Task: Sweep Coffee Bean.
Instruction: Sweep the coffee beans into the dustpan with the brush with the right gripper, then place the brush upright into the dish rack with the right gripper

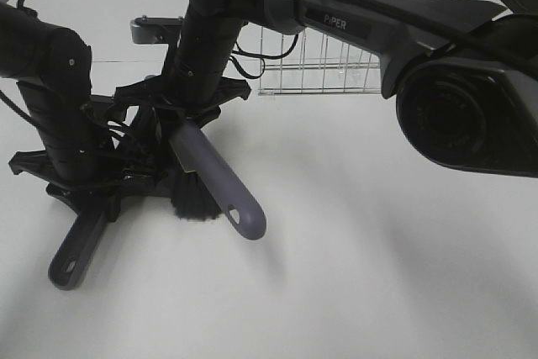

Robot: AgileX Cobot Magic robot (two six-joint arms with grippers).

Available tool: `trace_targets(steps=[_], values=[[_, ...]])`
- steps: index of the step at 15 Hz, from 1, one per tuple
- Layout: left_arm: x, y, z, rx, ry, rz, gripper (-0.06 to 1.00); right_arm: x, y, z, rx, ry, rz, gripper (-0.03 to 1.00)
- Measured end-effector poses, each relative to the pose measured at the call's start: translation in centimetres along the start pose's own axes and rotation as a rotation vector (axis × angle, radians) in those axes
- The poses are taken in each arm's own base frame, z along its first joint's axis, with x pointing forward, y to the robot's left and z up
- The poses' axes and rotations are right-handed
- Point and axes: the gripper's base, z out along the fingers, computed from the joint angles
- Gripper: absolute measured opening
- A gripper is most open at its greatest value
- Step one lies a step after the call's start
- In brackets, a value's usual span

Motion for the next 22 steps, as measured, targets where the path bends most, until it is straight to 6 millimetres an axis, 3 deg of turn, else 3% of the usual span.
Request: trace_targets(steps=[2,3,8,11,14,18,22], values=[[0.0,0.0,0.0,0.000,0.000,0.000,0.32,-0.5,0.3,-0.6,-0.007,-0.023,-0.010,0.26],[0.0,0.0,0.0,0.000,0.001,0.000,0.32,-1.4,0.6,-2.7,0.042,-0.048,-0.057,0.26],[0.0,0.0,0.0,0.000,0.001,0.000,0.32,-3.4,-0.9,-8.6,0.262,-0.185,-0.139,0.26],[0.0,0.0,0.0,0.000,0.001,0.000,0.32,-4.3,-4.0,-14.5,0.318,-0.282,-0.084,0.26],[0.0,0.0,0.0,0.000,0.001,0.000,0.32,-3.8,-9.9,-19.8,0.387,-0.307,0.017,0.26],[0.0,0.0,0.0,0.000,0.001,0.000,0.32,-0.6,-17.0,-21.6,0.451,-0.194,0.169,0.26],[0.0,0.0,0.0,0.000,0.001,0.000,0.32,2.7,-22.0,-19.3,0.473,-0.035,0.289,0.26]])
